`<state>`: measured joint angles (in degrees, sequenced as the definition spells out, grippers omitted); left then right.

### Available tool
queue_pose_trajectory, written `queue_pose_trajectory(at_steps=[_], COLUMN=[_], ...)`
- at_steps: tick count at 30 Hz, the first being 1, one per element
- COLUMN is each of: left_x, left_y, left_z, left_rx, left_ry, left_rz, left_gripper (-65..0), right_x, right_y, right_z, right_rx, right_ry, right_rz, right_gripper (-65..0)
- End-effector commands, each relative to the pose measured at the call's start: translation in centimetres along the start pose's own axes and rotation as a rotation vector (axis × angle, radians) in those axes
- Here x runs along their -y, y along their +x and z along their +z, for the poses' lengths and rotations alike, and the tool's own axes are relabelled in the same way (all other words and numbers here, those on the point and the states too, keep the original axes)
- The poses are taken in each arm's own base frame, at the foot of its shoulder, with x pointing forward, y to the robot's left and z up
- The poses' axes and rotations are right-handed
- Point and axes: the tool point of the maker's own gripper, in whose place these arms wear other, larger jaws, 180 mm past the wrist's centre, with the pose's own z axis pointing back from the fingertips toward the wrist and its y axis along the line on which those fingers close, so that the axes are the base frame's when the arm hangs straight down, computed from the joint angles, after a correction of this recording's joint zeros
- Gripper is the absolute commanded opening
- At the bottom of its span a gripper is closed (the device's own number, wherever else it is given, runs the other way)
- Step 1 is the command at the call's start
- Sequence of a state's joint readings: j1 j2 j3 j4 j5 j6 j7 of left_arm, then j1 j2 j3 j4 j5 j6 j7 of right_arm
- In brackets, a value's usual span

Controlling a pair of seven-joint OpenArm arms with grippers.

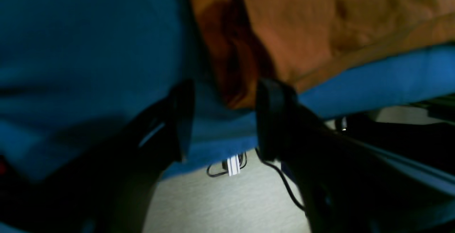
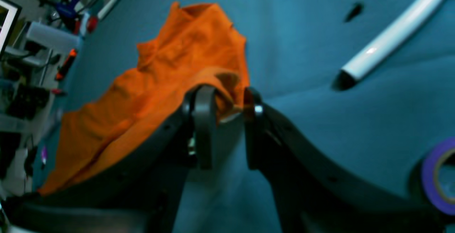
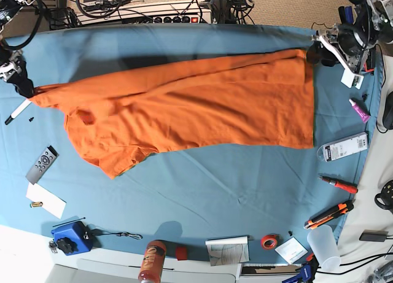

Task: Layout the t-shirt on the table in an organized manner, then fold the t-shirt properly
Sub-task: 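Stretch the folded edge between both grippers and release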

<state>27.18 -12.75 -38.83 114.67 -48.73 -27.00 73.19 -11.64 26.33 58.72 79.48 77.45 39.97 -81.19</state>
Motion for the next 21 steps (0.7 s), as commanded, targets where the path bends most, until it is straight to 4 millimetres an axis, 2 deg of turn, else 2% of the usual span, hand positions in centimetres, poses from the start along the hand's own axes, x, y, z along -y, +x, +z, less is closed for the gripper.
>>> queue_pose_trajectory(at_steps=[1,8,15,18,21], left_x=[0.1,0.0,-0.3,-0.9,-1.2], left_y=[0.7,0.5,0.3,0.7,1.7], left_z=[0.6,0.6,0.6,0.6,0.6], left_rx=[0.027,0.02,0.01,0.028,0.071], left_ry=[0.001,0.005,0.024,0.056,0.074], left_rz=[-0.02,-0.017,-0.022,-0.032,-0.04], left_gripper=[-35.8,-35.8,-35.8,-35.8,-35.8], right_x=[-0.5,-0.6,-0.3,-0.5,-0.8], right_y=[1.6,-1.2,-2.0,-1.4,0.7], right_z=[0.4,-0.1,0.3,0.3,0.1], right_rx=[0.046,0.027,0.006,0.019,0.051], right_ry=[0.014,0.024,0.012,0.023,0.033], right_rz=[0.026,-0.038,-0.046,-0.04,-0.005], right_gripper=[-50.5,-50.5,-50.5,-50.5,-50.5])
